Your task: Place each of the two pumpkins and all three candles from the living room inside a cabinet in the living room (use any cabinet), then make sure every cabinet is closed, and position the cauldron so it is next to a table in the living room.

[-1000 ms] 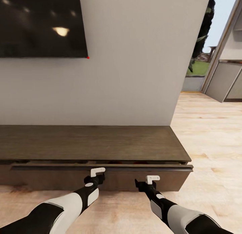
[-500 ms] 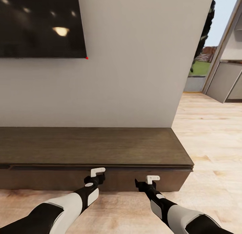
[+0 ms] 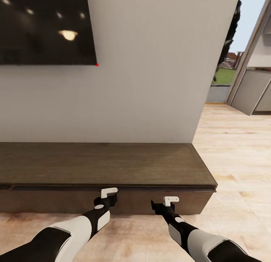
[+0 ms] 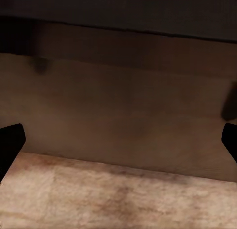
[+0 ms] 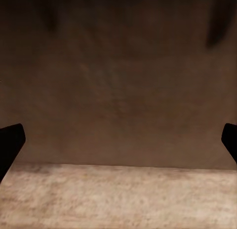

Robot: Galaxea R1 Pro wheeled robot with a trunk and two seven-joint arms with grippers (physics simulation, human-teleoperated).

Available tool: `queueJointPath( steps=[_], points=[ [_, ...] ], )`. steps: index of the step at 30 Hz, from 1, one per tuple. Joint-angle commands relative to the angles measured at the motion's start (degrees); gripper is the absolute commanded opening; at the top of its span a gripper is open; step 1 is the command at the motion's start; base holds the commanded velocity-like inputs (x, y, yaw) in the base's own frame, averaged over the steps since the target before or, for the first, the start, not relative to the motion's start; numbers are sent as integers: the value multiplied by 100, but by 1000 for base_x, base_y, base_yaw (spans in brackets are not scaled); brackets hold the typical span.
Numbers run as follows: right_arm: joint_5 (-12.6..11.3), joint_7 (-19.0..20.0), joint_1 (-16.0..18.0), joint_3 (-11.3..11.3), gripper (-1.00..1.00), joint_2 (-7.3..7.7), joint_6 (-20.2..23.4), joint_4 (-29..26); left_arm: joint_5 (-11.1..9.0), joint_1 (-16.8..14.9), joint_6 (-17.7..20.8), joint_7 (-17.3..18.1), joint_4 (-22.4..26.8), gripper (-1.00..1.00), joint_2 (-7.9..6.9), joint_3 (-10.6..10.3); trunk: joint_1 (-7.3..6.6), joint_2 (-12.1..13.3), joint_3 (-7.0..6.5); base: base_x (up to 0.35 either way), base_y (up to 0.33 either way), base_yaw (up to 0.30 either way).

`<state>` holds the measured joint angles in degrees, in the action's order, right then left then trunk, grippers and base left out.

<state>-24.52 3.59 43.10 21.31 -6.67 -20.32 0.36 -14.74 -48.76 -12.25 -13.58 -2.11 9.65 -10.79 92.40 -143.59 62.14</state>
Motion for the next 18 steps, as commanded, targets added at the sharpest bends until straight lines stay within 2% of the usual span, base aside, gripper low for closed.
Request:
queueJointPath(
  steps=[1, 11, 18],
  points=[
    [-61, 37, 5, 22, 100, -1, -25, 12, -52, -11, -41, -13, -17, 100, 1, -38, 0, -2, 5, 138, 0, 0],
    [-61, 37, 5, 24, 100, -1, -25, 11, -55, -11, -33, -10, -17, 100, -7, -38, 0, -2, 5, 30, 0, 0],
    [-61, 38, 5, 22, 100, -1, -25, 11, -56, -11, -23, -10, -17, 100, -7, -38, 0, -2, 5, -255, -8, 0]
  ],
)
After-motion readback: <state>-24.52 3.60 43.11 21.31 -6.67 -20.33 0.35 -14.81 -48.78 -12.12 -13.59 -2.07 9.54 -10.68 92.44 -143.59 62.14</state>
